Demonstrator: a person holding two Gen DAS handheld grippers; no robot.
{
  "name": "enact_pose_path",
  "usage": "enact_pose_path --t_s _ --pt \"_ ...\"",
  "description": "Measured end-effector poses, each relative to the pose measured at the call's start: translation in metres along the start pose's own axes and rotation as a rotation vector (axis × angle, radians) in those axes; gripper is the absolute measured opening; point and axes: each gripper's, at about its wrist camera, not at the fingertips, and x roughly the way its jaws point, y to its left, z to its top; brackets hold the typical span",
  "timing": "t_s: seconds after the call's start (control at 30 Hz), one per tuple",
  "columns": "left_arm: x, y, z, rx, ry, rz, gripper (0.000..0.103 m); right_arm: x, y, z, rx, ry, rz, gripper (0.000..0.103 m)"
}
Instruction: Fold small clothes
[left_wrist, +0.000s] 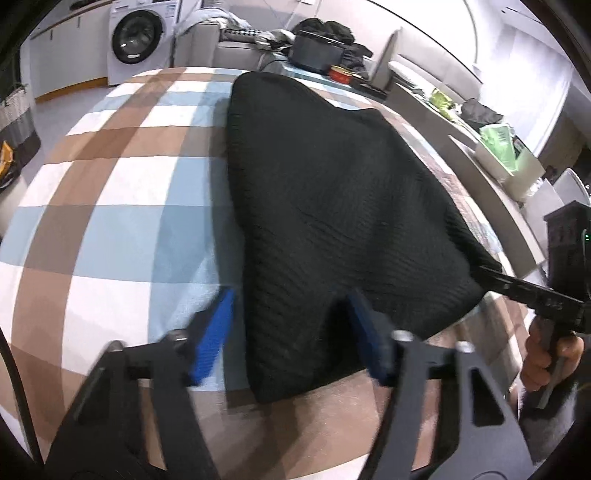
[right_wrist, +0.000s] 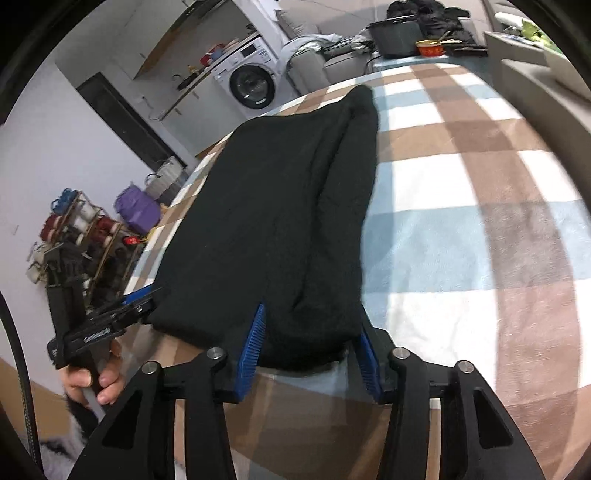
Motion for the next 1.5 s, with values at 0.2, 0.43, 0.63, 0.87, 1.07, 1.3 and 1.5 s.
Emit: enact_pose_path --t_s 0.2,0.43,0.63,0.87,1.07,1.3,1.5 --pt "0.001 0.001 0.003 0.020 -0.034 0.031 0.033 0.006 0.015 0.000 -0.040 0.002 -0.009 0.035" --pt "-0.006 0.002 0.006 0.041 -0.062 0.065 0.033 0.003 0.021 0.006 -0.082 -0.019 -0.050 0.042" --pt "-0.031 0.003 0.011 0.073 -0.173 0.106 0.063 -0.027 0.024 0.017 -0.188 -0.142 -0.166 0.074" --pt "-0.062 -0.009 0.013 0.152 -0.332 0.131 0.102 -0.057 0.033 0.015 -0.318 -0.324 -0.158 0.103" --pt "-0.060 -0.011 0.008 0.129 -0.357 0.089 0.102 -0.053 0.029 0.013 -0.326 -0.369 -0.075 0.103" --pt "-0.066 -0.007 -0.005 0.136 -0.432 0.094 0.102 -0.056 0.034 0.002 -0.362 -0.452 -0.064 0.103" --pt "-0.072 -0.002 -0.011 0.141 -0.460 0.102 0.102 -0.068 0.031 -0.002 -0.357 -0.524 -0.037 0.103"
